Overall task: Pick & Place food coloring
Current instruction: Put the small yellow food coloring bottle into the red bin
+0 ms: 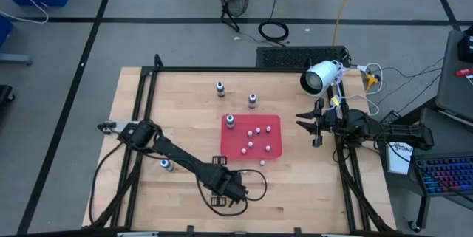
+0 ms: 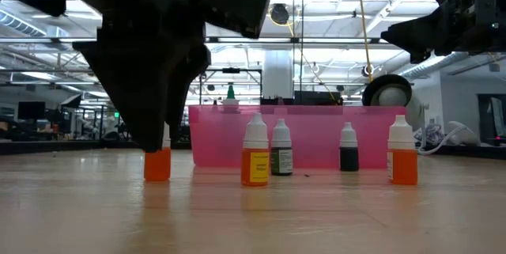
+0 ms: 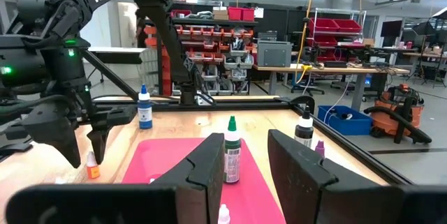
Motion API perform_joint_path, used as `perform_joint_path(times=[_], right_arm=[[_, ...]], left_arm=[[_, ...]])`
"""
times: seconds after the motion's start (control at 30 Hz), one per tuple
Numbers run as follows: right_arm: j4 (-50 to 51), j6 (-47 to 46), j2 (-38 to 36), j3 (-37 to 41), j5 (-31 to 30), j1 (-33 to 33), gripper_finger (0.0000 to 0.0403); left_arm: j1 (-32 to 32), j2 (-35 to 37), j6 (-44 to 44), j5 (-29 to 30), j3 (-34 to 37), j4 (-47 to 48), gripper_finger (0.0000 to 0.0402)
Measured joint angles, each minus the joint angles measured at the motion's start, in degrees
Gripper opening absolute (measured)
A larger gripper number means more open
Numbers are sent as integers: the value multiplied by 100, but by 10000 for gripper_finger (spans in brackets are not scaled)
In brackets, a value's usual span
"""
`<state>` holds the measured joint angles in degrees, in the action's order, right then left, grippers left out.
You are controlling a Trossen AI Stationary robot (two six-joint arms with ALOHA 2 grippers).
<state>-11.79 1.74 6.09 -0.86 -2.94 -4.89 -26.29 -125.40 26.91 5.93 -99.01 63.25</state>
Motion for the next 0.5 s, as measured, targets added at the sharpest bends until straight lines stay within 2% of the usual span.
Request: perform_joint_path(times=[0.27, 0.5], right_arm=[[1, 0, 0, 0, 0, 0, 100], [2, 0, 0, 0, 0, 0, 100]], left_arm=[[3, 0, 79, -83, 441, -104, 173], [6, 1, -123, -72, 433, -107, 166]])
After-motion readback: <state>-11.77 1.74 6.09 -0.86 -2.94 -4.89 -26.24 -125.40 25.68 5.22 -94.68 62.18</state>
